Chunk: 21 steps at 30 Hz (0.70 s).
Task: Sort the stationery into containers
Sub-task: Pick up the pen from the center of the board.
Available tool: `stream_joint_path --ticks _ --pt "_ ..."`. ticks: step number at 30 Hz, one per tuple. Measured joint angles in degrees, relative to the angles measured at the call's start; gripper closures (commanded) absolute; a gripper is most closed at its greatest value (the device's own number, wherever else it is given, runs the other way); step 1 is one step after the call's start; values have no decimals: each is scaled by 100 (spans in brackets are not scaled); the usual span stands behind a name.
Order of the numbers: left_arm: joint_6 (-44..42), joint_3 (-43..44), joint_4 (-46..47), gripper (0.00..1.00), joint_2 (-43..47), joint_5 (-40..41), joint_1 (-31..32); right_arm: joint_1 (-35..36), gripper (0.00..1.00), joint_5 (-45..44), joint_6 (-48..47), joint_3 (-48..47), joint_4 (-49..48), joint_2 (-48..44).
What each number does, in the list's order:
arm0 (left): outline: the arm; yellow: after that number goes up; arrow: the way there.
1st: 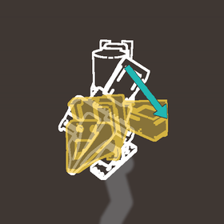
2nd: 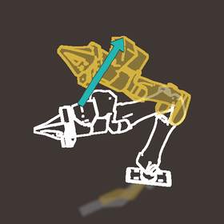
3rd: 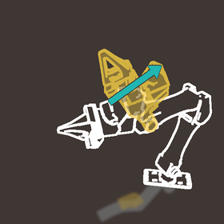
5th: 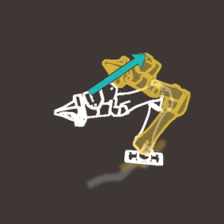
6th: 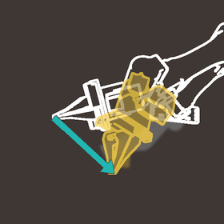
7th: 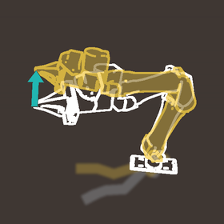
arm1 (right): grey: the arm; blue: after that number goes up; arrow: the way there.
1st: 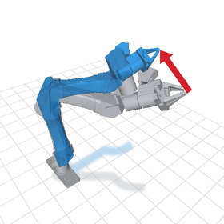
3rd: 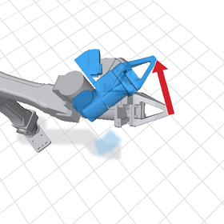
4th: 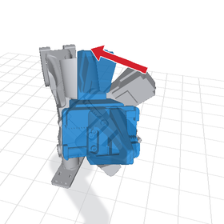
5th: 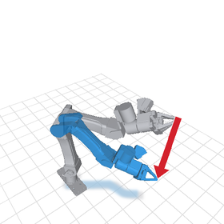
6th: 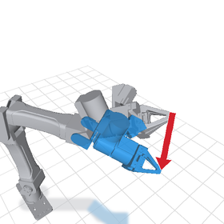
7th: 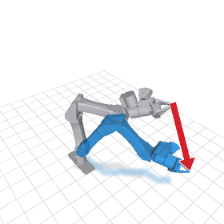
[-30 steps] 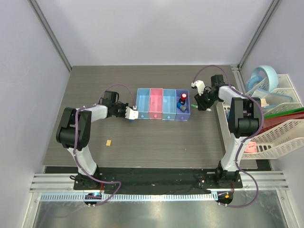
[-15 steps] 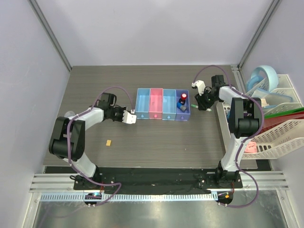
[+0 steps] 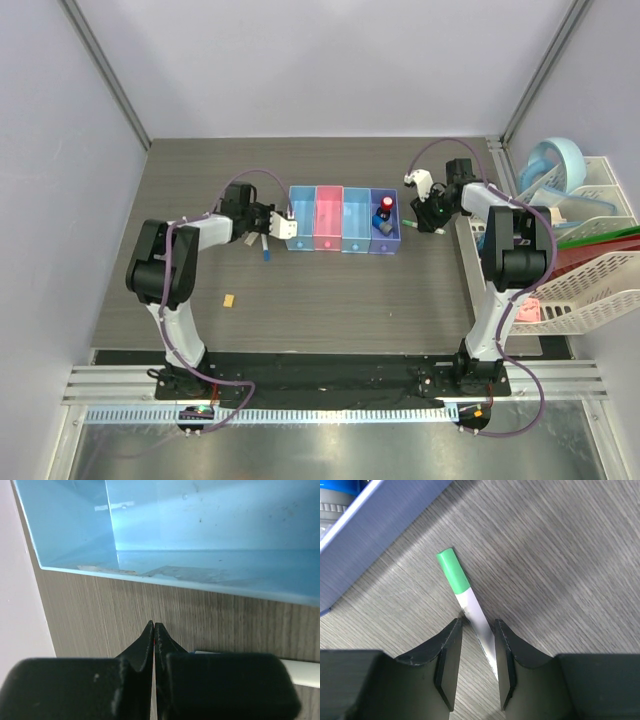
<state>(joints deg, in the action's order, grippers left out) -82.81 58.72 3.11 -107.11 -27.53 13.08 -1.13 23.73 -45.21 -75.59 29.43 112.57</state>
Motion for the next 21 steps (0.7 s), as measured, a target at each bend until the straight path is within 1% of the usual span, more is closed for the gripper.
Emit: stream_joint_path --ticks 9,21 --pt "-363 68 -238 100 -70 702 -2 -11 63 39 -11 24 -15 -9" --pt "-732 52 -1322 100 122 623 -85 -11 63 116 -9 57 -9 -35"
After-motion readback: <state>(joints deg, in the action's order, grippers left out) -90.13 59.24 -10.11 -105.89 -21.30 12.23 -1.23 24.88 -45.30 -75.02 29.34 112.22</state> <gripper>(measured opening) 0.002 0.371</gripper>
